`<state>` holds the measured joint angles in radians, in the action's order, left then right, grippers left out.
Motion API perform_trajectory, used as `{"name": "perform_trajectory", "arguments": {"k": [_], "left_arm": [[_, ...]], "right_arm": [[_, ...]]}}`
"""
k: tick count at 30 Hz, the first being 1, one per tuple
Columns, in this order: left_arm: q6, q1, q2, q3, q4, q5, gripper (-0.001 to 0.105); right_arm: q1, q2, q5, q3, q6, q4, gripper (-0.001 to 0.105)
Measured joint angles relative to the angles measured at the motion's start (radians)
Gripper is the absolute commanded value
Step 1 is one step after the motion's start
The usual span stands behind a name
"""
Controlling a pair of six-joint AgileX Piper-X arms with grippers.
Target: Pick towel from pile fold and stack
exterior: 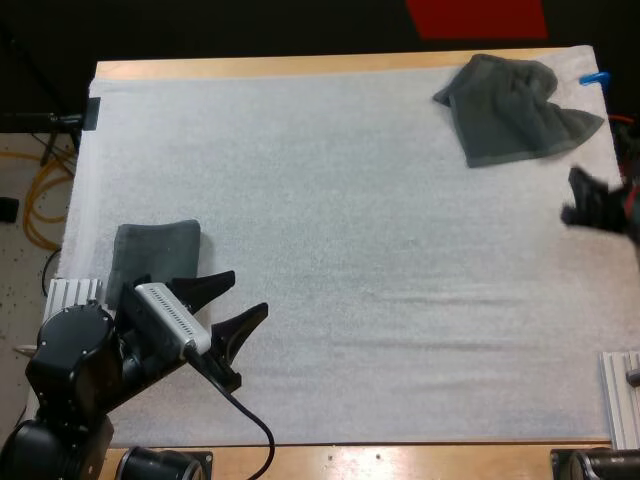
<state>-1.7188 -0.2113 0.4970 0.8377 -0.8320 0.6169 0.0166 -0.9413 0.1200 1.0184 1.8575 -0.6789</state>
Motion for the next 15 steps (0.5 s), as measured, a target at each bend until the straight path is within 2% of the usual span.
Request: {"name": "perform_trajectory", "arguments": {"k": [5, 15], "left_arm": [[0.0, 0.0, 0.0, 0.0, 0.0, 0.0, 0.054], [-0.002, 0.0, 0.0, 0.0, 0.0, 0.0, 0.054]], "right_arm": [[0.0, -0.258, -0.068, 0.101, 0.036, 0.043, 0.081], [-0.002, -0.712, -0.169, 0.352, 0.04, 0.062, 0.08]]}}
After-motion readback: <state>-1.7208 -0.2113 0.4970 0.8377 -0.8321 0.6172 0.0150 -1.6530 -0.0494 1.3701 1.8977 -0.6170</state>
